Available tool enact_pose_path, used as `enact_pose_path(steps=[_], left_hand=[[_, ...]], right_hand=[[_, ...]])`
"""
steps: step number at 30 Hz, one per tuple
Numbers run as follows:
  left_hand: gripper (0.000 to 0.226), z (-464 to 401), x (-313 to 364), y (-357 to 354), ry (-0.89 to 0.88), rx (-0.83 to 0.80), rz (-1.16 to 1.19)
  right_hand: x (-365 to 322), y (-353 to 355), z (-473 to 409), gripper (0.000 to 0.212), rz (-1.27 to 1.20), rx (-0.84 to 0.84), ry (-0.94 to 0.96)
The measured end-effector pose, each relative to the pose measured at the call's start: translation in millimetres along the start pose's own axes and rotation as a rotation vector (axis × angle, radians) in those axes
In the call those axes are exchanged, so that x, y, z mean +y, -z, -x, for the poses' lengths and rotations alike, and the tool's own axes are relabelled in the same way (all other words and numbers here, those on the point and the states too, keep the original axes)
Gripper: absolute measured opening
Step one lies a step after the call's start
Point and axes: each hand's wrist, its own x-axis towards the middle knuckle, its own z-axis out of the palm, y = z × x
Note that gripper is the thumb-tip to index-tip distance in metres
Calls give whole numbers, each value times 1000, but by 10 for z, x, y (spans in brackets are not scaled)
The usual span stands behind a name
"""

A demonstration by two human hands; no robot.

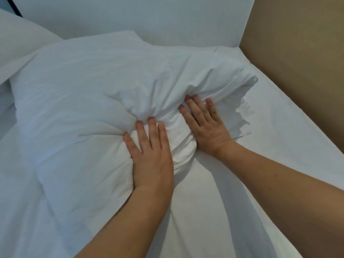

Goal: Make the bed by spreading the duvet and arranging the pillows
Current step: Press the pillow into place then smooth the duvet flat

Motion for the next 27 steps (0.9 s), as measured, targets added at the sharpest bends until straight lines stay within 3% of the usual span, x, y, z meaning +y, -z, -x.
enact_pose_path(steps=[8,13,18,24,27], left_hand=[[61,-122,132,-109,100,-24,24],[57,-249,193,-257,128,-20,-2],[52,-307,223,-364,117,-92,11],[45,-439,201,-432,75,-144,20],[18,-633,141,-307,13,-163,42]], right_hand=[[-83,-81,-115,58,86,-208,4],[-103,-199,-87,46,52,-189,-4],[-132,-307,38,53,24,-237,-62],[-154,-420,-12,29,38,-223,-83],[-138,-455,-173,25,16,-337,-83]])
